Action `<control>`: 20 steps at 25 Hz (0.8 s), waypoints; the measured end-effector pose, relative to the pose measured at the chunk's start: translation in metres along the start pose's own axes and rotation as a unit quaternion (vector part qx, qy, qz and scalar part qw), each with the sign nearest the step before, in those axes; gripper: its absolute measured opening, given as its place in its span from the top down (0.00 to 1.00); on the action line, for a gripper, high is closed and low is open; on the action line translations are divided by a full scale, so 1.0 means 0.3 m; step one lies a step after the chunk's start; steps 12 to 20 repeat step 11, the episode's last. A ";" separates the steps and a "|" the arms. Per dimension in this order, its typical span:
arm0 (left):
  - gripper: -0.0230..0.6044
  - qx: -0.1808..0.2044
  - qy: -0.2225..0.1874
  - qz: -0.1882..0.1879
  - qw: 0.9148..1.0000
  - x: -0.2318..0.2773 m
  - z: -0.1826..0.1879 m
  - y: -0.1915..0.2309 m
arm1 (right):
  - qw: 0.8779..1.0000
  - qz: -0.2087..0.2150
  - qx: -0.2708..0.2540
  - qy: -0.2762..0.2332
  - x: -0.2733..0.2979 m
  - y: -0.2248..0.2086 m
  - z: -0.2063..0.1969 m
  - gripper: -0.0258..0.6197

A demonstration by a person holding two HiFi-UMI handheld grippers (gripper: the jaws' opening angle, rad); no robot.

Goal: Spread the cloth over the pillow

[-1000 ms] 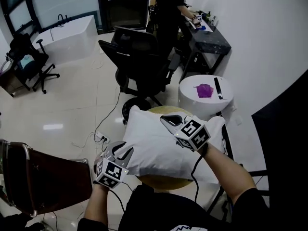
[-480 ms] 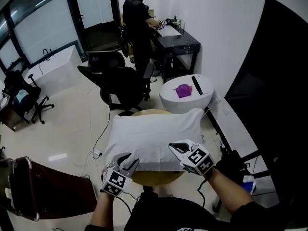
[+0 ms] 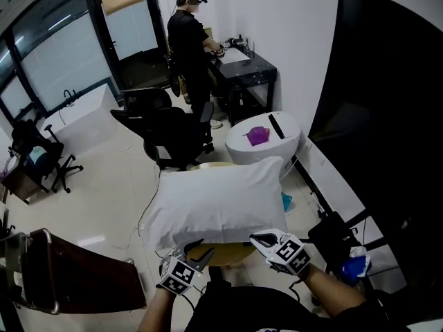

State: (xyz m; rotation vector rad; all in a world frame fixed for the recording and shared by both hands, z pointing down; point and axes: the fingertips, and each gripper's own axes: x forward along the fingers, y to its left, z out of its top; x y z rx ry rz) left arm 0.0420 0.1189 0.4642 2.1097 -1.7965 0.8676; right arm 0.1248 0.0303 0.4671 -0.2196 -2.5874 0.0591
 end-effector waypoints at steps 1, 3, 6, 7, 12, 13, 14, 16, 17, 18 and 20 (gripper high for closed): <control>0.73 0.003 -0.001 -0.002 1.000 -0.002 0.004 -0.018 | 1.000 0.001 0.005 0.001 -0.009 0.009 -0.018 0.95; 0.73 0.007 -0.001 -0.008 1.000 -0.004 0.008 -0.047 | 1.000 0.000 0.012 0.002 -0.025 0.021 -0.040 0.95; 0.73 0.020 0.010 -0.018 1.000 -0.004 0.000 -0.082 | 1.000 -0.001 0.015 0.001 -0.040 0.026 -0.063 0.95; 0.73 0.026 0.016 -0.019 0.999 -0.004 -0.006 -0.090 | 1.000 0.000 0.014 0.001 -0.044 0.027 -0.068 0.95; 0.73 0.039 0.031 -0.022 0.999 -0.006 -0.029 -0.113 | 1.000 -0.003 0.011 0.001 -0.065 0.026 -0.077 0.95; 0.73 0.039 0.031 -0.022 0.999 -0.006 -0.029 -0.113 | 1.000 -0.003 0.011 0.001 -0.065 0.026 -0.077 0.95; 0.73 0.039 0.031 -0.022 0.999 -0.006 -0.029 -0.113 | 1.000 -0.003 0.011 0.001 -0.065 0.026 -0.077 0.95; 0.73 0.039 0.031 -0.022 0.999 -0.006 -0.029 -0.113 | 1.000 -0.003 0.011 0.001 -0.065 0.026 -0.077 0.95; 0.73 0.039 0.031 -0.022 0.999 -0.006 -0.029 -0.113 | 1.000 -0.003 0.011 0.001 -0.065 0.026 -0.077 0.95; 0.73 0.039 0.031 -0.022 0.999 -0.006 -0.029 -0.113 | 1.000 -0.003 0.011 0.001 -0.065 0.026 -0.077 0.95; 0.73 0.039 0.031 -0.022 0.999 -0.006 -0.029 -0.113 | 1.000 -0.003 0.011 0.001 -0.065 0.026 -0.077 0.95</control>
